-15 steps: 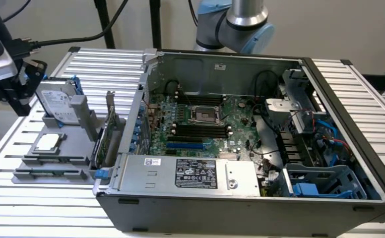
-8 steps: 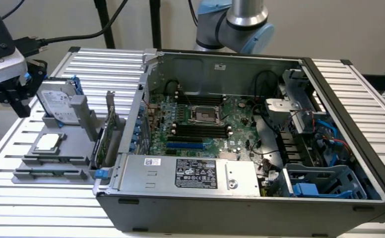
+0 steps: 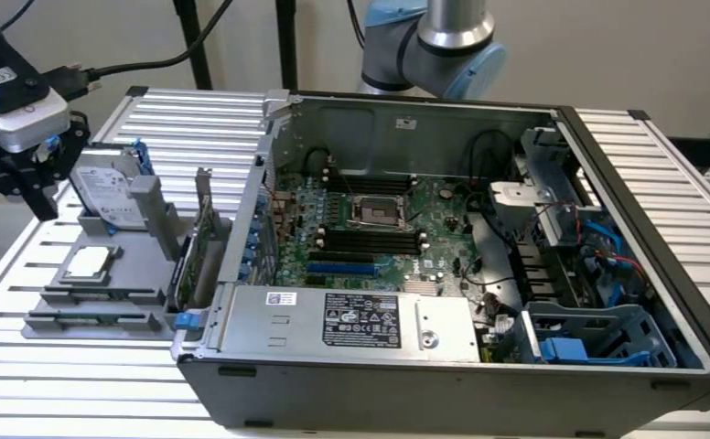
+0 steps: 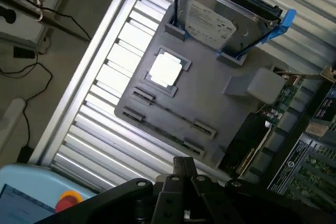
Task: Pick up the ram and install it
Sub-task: 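Pick up the ram and move it above insertion slot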
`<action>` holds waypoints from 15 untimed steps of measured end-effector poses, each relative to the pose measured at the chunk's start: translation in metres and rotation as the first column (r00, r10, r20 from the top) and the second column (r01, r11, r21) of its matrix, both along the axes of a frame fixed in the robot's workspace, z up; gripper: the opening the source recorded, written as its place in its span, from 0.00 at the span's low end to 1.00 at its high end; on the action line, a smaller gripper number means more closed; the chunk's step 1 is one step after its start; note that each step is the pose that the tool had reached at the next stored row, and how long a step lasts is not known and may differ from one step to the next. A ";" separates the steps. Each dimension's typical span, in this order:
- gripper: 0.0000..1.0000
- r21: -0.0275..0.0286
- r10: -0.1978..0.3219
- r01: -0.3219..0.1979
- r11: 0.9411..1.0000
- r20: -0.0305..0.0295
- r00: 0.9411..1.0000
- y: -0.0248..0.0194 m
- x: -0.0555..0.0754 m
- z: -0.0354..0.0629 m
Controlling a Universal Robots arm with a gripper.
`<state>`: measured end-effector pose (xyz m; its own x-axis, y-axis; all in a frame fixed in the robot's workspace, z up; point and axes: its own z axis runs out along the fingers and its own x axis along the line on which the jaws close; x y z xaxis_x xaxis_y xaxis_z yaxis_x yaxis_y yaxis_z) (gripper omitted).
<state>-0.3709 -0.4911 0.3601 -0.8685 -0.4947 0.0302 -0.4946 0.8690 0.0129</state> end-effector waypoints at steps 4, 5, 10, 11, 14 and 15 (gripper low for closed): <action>0.11 0.000 0.072 -0.072 0.997 0.000 0.997 0.0000 0.000 -0.0024; 0.11 0.000 0.090 -0.090 0.996 0.000 0.996 0.0000 0.000 -0.0030; 0.11 0.000 0.181 -0.181 0.983 0.000 0.983 0.0000 0.000 -0.0061; 0.11 0.000 0.199 -0.199 0.980 0.000 0.980 0.0000 0.000 -0.0067; 0.11 0.001 0.252 -0.252 0.968 0.000 0.968 0.0000 0.000 -0.0085; 0.11 0.001 0.270 -0.270 0.963 0.000 0.963 0.0000 0.000 -0.0090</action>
